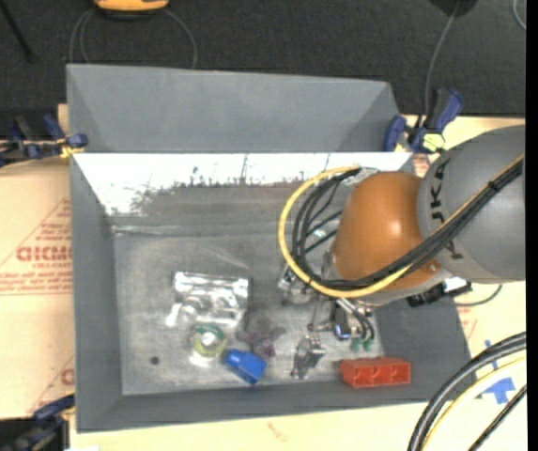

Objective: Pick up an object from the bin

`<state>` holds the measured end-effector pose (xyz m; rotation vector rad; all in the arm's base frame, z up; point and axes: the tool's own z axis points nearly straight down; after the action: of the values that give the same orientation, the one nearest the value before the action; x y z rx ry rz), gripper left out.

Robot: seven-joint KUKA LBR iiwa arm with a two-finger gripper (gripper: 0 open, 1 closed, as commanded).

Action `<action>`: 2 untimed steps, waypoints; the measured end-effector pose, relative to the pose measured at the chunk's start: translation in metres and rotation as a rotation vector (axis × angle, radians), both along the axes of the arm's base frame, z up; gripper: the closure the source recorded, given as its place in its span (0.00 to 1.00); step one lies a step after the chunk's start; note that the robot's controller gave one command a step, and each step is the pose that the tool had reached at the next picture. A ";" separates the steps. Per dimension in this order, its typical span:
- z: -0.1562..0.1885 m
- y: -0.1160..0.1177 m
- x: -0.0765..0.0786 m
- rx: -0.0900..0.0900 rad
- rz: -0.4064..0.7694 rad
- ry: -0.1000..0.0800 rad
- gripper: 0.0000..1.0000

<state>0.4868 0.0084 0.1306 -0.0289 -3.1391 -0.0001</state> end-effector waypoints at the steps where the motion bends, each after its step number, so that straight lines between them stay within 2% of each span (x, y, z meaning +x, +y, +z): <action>1: 0.006 0.087 0.007 0.004 0.091 -0.008 0.00; 2: 0.006 0.082 0.007 0.001 0.086 -0.006 1.00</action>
Offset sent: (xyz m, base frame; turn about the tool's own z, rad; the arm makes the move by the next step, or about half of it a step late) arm 0.0063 0.0824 0.0056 -0.0809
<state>0.4940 0.0909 0.1364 0.1060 -3.1430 -0.0015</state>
